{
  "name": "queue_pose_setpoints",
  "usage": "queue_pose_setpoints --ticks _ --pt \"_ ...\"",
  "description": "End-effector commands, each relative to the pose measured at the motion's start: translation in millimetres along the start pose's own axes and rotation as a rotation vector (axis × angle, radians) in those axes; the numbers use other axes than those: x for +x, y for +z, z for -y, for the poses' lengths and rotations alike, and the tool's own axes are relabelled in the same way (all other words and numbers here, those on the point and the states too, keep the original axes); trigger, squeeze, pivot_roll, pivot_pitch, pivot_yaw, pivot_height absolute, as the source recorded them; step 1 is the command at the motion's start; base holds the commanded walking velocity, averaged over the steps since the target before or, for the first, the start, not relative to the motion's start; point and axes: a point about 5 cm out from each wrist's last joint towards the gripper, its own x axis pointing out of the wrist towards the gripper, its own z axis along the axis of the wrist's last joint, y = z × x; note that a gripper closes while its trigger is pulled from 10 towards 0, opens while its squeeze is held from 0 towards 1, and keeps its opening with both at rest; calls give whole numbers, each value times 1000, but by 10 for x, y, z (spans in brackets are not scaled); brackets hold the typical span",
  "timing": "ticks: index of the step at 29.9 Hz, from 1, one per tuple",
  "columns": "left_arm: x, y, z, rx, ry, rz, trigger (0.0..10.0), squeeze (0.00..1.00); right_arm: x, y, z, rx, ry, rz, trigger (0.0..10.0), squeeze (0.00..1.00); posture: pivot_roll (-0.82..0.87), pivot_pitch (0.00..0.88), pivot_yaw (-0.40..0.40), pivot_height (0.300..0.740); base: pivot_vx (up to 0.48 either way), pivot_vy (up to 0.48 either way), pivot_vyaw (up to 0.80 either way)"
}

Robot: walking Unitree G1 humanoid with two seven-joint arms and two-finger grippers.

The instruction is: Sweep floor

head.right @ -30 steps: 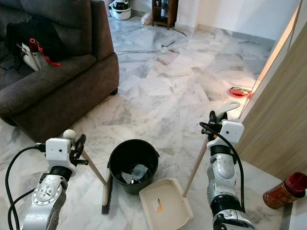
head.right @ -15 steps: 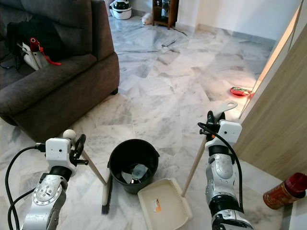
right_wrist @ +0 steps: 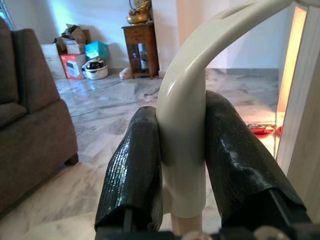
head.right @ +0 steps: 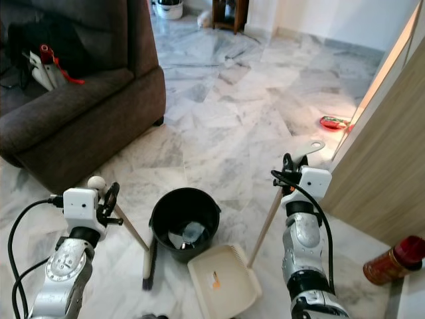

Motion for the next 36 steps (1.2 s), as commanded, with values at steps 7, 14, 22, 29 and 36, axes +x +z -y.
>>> queue_pose_setpoints --ticks 7,14,22,29,36 --pt "12 67 -19 8 5 42 10000 0 43 62 -38 21 4 33 10000 0 104 92 24 740 -249 0 0" --pt "9 63 -18 8 6 42 10000 0 42 62 -34 25 4 32 10000 0 105 84 22 740 -245 0 0" --pt "17 61 -16 8 6 48 10000 0 52 59 -44 30 10 27 10000 0 102 68 22 740 -152 0 0" --pt "21 50 -10 12 6 43 10000 0 46 52 -34 31 6 23 10000 0 100 54 21 740 0 0 0" --pt "24 48 -6 9 3 46 10000 0 55 42 -16 22 -3 6 10000 0 97 43 20 740 0 0 -298"
